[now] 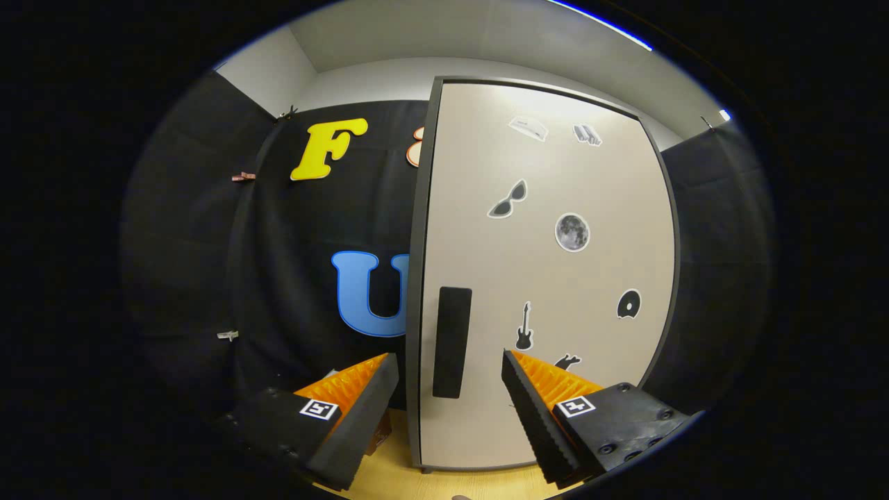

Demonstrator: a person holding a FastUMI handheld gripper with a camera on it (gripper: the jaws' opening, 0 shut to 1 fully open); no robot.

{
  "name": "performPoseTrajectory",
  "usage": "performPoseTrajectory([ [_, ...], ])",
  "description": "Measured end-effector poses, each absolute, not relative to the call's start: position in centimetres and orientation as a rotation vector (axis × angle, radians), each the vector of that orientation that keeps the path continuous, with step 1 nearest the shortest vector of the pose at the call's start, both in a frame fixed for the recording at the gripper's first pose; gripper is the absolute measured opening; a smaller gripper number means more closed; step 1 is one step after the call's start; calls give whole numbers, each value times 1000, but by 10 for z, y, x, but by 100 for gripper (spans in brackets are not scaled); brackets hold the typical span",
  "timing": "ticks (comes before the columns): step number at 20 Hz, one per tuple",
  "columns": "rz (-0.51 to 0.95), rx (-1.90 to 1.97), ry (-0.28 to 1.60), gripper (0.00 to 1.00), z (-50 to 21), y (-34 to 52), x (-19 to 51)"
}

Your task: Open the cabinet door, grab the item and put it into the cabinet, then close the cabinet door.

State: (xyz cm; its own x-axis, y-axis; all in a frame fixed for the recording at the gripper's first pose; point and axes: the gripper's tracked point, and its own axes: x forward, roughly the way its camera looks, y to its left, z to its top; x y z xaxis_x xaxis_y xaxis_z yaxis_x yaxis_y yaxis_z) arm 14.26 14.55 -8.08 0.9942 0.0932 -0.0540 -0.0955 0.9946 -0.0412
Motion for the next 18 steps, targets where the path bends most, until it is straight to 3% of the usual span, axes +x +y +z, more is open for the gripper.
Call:
performPoseTrajectory([
  [8, 22, -55, 19, 94, -90, 146, 190],
  [11, 5, -36, -5, 82, -84, 145, 200],
  [13, -2, -30, 0, 81, -86, 144, 206],
  [15, -14, -29, 19, 71, -90, 142, 209],
  [18, -1, -31, 46, 68, -102, 145, 218],
])
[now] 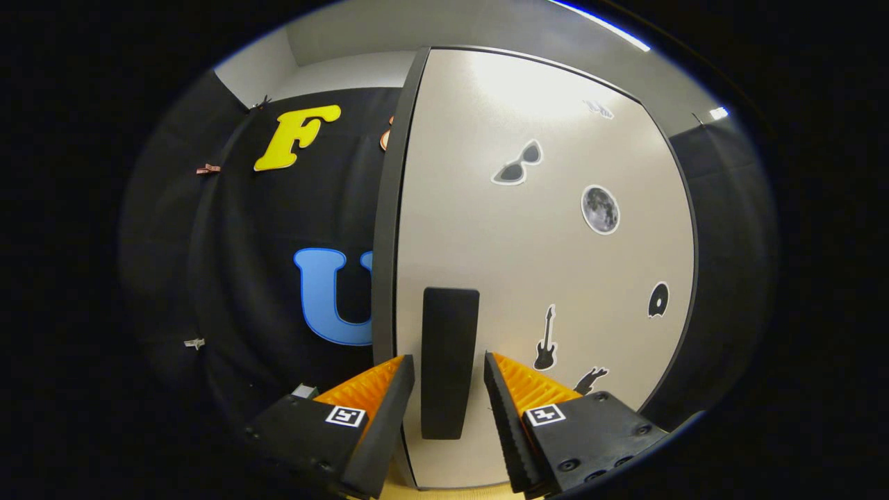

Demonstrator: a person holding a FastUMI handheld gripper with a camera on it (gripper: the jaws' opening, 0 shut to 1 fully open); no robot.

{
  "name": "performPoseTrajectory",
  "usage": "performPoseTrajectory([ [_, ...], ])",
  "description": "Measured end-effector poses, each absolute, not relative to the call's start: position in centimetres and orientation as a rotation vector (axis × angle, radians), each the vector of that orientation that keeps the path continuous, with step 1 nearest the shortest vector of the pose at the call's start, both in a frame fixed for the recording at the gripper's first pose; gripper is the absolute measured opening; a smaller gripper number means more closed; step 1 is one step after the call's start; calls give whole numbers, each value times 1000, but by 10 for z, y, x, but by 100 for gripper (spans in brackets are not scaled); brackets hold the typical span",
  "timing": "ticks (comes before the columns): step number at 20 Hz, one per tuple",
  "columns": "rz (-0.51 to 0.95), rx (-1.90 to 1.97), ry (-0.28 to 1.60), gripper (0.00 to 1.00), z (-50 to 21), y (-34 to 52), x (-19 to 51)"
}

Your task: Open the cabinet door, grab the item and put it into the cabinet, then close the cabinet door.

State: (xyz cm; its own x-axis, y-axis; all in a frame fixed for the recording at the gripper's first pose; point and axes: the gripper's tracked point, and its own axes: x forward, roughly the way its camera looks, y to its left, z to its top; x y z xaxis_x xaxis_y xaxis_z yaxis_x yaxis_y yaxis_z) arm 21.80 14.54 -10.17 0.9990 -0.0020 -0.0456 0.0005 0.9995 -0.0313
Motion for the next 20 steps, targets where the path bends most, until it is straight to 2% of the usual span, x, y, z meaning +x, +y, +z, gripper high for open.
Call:
performPoseTrajectory([
  [2, -5, -58, 32, 42, -98, 147, 215],
  [3, -8, -65, 27, 43, -99, 146, 215],
  [4, -7, -58, 28, 36, -100, 146, 217],
  [6, 3, -41, 28, 29, -98, 146, 214],
  [7, 8, -22, 36, 29, -99, 145, 212],
  [8, 12, -14, 34, 19, -99, 145, 212],
  [20, 107, -7, 60, 19, -87, 146, 178],
])
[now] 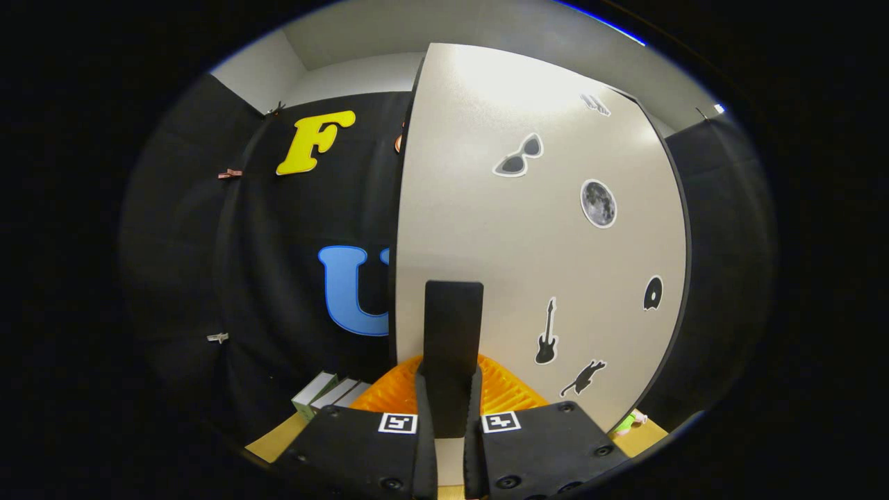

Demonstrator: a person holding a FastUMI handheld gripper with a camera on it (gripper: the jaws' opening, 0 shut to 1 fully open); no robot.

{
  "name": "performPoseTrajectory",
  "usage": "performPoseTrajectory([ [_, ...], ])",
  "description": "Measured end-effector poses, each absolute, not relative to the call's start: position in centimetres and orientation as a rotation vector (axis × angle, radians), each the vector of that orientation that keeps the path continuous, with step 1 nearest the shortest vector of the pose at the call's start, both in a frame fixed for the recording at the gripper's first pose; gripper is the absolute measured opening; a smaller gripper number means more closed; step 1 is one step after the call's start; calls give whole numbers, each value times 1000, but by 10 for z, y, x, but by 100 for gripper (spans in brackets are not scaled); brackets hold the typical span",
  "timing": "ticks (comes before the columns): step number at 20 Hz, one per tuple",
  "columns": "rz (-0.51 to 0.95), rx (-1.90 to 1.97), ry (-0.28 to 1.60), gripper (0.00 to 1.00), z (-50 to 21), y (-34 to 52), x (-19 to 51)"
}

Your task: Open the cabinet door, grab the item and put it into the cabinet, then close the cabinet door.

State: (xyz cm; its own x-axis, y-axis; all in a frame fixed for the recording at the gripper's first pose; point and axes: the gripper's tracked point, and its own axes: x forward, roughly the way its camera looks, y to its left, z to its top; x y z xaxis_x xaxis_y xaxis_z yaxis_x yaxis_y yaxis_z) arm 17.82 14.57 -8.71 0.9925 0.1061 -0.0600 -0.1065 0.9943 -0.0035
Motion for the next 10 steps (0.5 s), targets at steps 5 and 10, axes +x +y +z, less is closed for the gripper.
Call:
performPoseTrajectory([
  [5, 166, -1, 62, 19, -85, 142, 159],
  [10, 233, -7, 74, 19, -83, 132, 133],
])
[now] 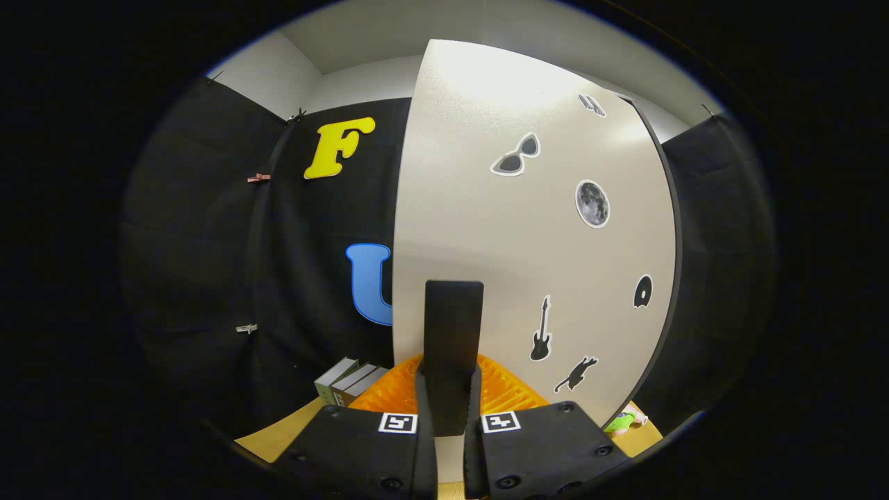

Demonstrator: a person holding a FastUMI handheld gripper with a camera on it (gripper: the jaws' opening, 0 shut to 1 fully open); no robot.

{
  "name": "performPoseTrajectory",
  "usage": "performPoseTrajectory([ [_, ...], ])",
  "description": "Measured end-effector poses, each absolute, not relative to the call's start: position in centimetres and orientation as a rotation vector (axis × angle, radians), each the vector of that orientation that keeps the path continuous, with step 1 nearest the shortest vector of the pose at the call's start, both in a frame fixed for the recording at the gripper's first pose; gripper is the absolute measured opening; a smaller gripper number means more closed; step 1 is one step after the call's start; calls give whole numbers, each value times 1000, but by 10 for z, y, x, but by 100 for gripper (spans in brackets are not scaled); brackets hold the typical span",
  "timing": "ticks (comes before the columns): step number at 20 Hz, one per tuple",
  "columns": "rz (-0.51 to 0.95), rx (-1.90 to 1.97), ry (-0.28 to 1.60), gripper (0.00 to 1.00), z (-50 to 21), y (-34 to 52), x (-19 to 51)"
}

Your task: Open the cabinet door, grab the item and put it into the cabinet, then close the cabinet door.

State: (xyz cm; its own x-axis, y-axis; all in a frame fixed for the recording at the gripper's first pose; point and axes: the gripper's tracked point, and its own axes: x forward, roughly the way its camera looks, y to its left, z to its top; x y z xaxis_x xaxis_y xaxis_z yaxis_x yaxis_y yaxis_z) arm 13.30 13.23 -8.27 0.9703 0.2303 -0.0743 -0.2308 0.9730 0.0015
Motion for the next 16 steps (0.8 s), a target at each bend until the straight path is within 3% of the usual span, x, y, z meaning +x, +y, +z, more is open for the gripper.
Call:
performPoseTrajectory([
  [16, 429, 32, 71, 19, -76, 84, 69],
])
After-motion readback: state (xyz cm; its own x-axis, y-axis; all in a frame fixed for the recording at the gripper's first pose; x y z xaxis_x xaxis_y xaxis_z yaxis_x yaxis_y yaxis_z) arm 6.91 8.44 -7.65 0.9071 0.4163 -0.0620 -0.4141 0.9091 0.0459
